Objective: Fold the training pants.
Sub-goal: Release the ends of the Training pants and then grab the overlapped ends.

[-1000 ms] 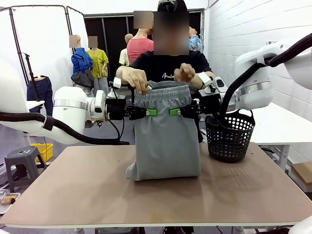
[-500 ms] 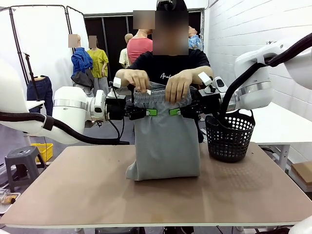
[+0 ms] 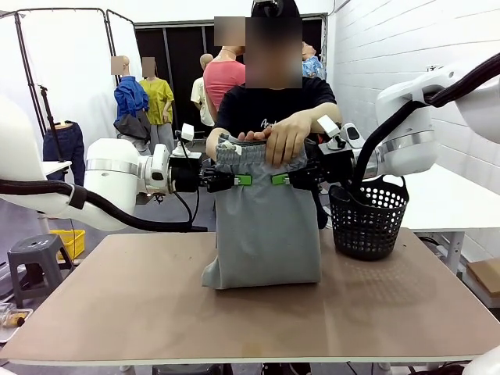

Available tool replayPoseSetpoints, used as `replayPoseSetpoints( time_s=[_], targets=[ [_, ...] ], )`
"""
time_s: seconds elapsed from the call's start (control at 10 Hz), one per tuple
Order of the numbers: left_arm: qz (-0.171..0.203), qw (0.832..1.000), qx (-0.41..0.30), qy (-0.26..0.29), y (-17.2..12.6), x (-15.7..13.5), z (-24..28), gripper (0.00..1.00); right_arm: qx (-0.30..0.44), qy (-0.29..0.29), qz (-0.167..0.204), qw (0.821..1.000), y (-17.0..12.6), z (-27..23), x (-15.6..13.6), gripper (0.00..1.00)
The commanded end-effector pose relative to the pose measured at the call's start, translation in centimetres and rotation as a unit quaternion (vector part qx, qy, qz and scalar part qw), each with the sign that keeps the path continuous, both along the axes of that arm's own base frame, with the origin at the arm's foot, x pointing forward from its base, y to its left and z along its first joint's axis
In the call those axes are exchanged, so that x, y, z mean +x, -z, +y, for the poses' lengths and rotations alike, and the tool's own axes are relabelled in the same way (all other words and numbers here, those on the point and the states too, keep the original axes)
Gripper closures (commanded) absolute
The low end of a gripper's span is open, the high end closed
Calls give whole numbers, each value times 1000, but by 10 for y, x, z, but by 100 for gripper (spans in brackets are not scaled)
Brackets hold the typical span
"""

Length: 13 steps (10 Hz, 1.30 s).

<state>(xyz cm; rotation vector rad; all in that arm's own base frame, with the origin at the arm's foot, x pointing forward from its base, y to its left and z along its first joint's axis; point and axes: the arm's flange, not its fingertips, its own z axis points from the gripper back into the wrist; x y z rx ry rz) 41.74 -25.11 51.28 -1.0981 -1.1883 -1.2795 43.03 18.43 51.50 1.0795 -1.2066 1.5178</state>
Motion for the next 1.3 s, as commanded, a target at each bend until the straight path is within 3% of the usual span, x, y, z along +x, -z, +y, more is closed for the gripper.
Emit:
replayPoseSetpoints(
  time_s=[0.0,1.2],
  targets=[
    [-5,1000,0,-4,-3,-1,0,100,13,0,2,1000,-1,-1,-4,100],
    [-5,1000,0,-4,-3,-1,0,100,13,0,2,1000,-1,-1,-4,100]
  ],
)
